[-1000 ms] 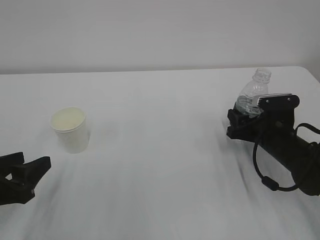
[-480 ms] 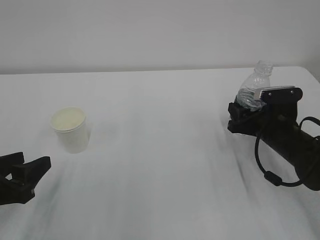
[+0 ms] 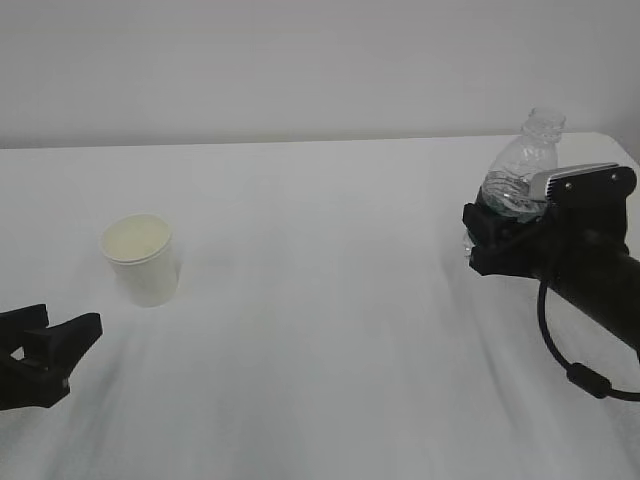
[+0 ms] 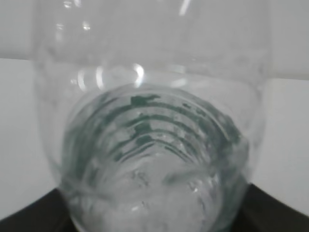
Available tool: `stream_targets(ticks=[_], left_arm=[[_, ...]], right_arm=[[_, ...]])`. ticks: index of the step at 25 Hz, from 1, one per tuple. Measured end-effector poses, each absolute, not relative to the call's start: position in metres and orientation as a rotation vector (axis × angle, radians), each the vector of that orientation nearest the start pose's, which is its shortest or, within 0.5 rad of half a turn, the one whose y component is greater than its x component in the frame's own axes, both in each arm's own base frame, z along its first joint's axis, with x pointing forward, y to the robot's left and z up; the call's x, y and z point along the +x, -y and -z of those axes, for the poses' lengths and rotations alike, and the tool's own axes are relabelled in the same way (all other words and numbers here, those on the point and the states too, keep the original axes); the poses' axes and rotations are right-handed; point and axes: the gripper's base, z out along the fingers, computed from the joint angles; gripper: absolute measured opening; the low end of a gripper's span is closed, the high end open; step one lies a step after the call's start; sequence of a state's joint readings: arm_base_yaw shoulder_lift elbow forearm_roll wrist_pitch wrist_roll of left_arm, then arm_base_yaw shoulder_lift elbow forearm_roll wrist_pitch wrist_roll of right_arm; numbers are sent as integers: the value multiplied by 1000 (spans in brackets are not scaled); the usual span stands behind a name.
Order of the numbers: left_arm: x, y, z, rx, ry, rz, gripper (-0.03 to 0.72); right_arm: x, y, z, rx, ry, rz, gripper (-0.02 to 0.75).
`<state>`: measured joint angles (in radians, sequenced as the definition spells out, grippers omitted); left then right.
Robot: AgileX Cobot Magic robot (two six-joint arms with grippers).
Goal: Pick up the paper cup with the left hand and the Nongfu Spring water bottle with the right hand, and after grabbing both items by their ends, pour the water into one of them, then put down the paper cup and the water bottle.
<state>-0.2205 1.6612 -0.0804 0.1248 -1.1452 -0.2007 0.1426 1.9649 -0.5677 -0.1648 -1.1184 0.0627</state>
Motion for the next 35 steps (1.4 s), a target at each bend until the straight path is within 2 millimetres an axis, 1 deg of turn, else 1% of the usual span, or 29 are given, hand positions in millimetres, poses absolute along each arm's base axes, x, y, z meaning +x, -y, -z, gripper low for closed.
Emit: stream_targets(ticks=[2,4,9,12,15,21,25,31,35], left_arm=[[183,52,-121,146,-1931,356,484],[183,52,-121,156,-1929,349,502],[183,51,-121,180,-1925,330,655],[186,51,-122,173,-1919,324,684],[194,52,-122,166,-1907,321,690],[213,57,-115,166,-1915,318,690],[224,59,-108,166,-1927,318,683],[250,65,-97,168,-1923,319,652],[262,69,-89,185,-1926,328,648]], right_arm=[[303,-57,-122,-242,-1749,-227,432],[292,-56,-132,-242,-1734,-227,432],[265,-52,-152,-254,-1696,-220,431],[253,-50,-162,-261,-1667,-211,430],[241,-49,-169,-273,-1645,-213,430],[226,-49,-173,-300,-1636,-220,430],[226,-50,-174,-309,-1635,-223,430],[226,-50,-174,-309,-1635,-223,429],[226,-50,-174,-309,-1635,-223,429]])
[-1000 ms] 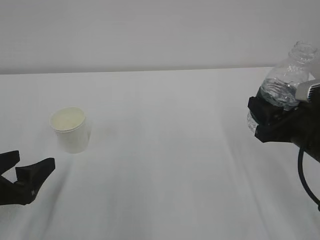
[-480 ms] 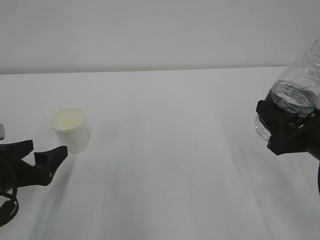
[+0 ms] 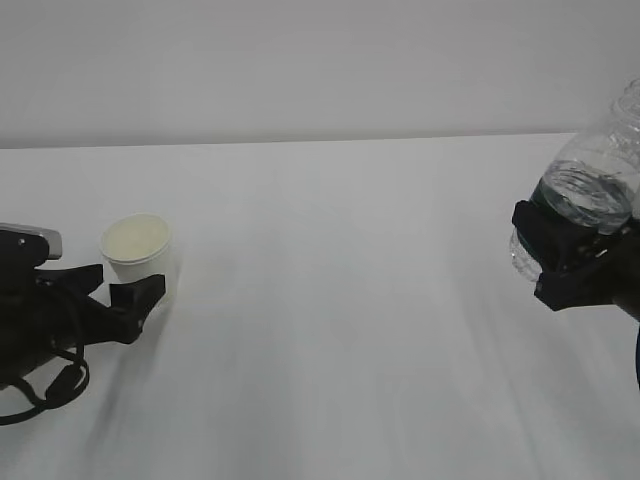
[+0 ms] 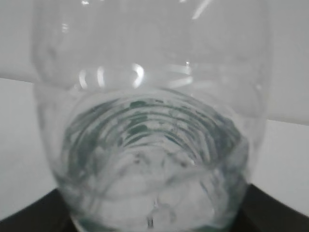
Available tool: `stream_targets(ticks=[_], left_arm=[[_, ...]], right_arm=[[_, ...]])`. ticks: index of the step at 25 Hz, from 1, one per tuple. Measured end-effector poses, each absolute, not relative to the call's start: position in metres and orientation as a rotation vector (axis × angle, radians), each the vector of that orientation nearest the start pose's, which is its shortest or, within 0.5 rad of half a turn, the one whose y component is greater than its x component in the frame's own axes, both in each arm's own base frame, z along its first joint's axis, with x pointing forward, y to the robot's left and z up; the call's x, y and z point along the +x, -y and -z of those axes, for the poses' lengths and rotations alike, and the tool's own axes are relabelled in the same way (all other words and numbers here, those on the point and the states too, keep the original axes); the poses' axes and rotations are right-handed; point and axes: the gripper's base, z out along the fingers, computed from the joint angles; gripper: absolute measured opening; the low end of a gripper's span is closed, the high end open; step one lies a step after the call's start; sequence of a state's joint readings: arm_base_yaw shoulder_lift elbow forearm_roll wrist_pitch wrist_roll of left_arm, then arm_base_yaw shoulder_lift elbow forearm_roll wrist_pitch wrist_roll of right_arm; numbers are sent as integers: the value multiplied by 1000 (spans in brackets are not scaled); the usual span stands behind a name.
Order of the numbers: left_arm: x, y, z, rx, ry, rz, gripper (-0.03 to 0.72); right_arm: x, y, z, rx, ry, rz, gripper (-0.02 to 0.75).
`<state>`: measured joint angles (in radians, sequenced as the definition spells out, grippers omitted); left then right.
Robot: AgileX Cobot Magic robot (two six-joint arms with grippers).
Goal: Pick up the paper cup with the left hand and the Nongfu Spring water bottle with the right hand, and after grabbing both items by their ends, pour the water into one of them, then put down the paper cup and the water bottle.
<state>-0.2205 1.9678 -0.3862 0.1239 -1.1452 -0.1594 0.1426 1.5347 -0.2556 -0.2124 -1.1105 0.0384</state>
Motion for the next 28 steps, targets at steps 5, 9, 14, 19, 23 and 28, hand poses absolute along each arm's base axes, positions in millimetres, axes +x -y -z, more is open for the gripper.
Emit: stream_targets(ticks=[5,9,14,19,23,28], left_arm=[[268,70,-90,176,-1908,325,648],[270,69,-90,162,-1907,317,648],[277,71,-81,159,-1921,314,648],[289,73,-75,159,-1914,314,648],[299,75,-72,158,-1898,315,648],[308,77,-67,154,-1894,313,646]], right_arm=[[226,-50,-174,-309,-1635,-223,429],[226,-50,-174,-309,-1635,-223,429],[226,-50,-174,-309,-1635,-223,429],[226,-50,-174,-310,-1635,-221,429],[226,-50,-174,-313,-1634,-218,428],[226,-49,-173,-308,-1635,-205,428]])
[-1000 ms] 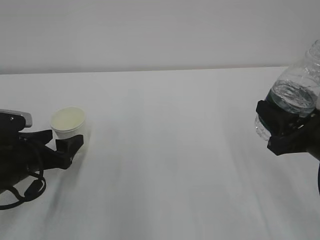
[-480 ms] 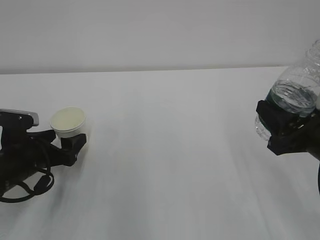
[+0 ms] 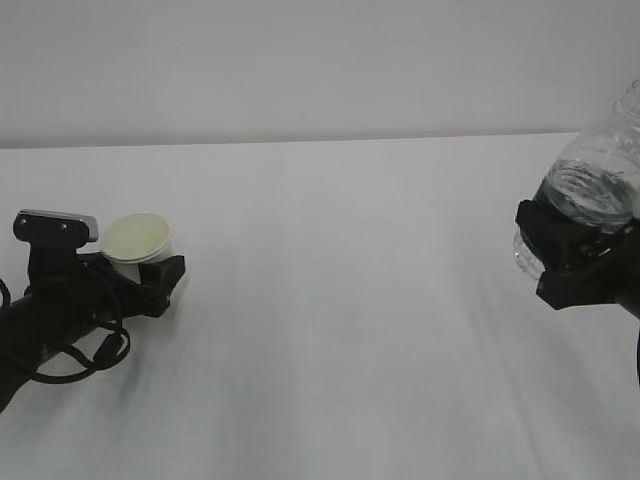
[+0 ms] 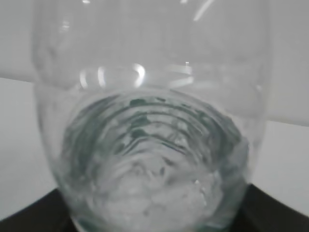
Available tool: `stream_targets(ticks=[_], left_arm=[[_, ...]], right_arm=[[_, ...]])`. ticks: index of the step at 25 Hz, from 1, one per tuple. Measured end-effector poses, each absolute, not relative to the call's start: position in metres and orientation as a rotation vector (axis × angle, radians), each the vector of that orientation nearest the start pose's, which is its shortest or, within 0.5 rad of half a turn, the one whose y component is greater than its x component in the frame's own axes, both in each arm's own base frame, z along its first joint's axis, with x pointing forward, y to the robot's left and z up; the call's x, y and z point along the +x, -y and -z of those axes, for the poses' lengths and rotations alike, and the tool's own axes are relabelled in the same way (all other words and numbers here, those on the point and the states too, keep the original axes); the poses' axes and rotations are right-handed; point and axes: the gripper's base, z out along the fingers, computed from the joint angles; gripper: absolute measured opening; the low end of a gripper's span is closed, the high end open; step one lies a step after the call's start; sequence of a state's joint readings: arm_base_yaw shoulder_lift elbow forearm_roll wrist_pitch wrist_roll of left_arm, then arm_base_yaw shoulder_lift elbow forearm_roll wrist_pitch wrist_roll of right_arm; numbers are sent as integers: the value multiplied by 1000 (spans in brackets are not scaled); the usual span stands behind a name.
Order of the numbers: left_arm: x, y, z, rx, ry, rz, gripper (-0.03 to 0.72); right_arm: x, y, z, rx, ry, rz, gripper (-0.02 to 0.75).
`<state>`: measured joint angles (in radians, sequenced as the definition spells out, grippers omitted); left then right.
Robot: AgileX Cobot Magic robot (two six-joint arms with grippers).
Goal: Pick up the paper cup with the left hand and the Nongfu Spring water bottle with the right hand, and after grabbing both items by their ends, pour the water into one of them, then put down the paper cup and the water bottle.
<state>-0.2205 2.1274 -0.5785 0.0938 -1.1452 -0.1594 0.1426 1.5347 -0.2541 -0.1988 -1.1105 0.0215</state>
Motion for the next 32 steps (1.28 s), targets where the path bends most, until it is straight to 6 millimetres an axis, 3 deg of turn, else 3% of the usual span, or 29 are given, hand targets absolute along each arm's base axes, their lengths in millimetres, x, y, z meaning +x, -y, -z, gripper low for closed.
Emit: stream_targets(ticks=[16,24,32], left_arm=[[316,78,-65,149,-1880,312,620],[316,79,-65,157,-1879,317,526],[314,85,-67,229,-1872,356,515]], right_arm=[[226,-48,-173,-305,-1635,-193,428],[226,-48,-173,-313,-1633,-183,428],[226,-48,-173,-311,-1633,-182,428]])
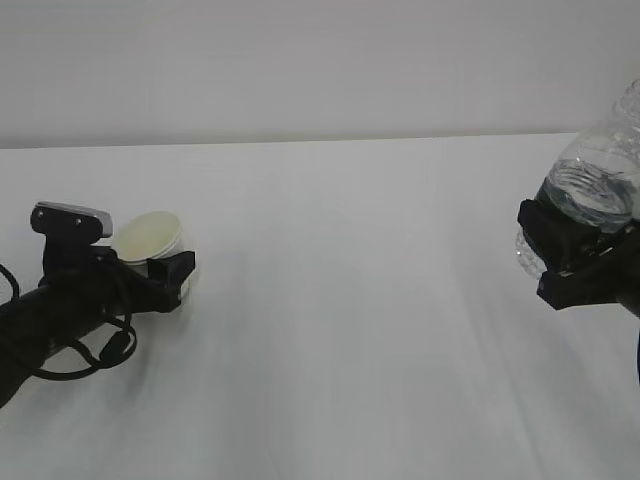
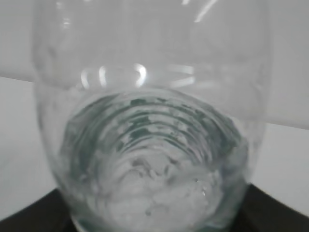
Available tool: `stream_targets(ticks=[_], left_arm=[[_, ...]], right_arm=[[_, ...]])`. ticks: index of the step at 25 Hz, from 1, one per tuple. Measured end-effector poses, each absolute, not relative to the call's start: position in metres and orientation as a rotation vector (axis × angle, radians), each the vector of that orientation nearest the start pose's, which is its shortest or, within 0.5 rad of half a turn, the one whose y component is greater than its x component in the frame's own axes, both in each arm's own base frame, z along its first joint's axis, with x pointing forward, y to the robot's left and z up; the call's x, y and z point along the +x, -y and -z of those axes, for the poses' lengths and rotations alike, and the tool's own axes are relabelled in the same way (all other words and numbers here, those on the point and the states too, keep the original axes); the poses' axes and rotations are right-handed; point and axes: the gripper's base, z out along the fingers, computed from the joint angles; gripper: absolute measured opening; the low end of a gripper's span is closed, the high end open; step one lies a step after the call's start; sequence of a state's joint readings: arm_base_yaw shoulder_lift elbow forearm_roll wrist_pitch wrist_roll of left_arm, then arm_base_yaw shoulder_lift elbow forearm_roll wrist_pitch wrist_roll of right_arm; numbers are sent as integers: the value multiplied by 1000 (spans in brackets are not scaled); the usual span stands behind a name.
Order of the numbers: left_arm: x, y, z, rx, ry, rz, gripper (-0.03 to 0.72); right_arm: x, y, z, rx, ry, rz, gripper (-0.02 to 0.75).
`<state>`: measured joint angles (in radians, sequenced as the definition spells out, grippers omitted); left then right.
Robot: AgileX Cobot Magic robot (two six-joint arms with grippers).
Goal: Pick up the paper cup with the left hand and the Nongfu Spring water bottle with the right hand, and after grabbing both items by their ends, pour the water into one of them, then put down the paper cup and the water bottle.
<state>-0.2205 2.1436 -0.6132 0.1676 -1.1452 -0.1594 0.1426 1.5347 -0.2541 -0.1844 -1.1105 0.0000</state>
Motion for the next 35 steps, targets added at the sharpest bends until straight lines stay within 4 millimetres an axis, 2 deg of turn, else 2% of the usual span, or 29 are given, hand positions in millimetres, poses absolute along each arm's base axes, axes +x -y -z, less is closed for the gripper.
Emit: stream_targets(ticks=[7,12,14,23,35], left_arm=[[309,103,-101,413,-1764,533,513],[294,121,-118,637,-1694,699,513],[290,126,-124,670,-1681,750,513],[272,148,-126,755,-1705,935,512],[255,176,-126,849,-1694,1018,506]], right_arm=[[226,-48,-173,-315,-1632,-178,428],[225,-50,-173,-344,-1629,-189,428],[225,-50,-173,-353,-1627,-193,428],[225,-50,-170,-359,-1659,-189,428],[225,-50,-168,-363,-1683,-185,428]])
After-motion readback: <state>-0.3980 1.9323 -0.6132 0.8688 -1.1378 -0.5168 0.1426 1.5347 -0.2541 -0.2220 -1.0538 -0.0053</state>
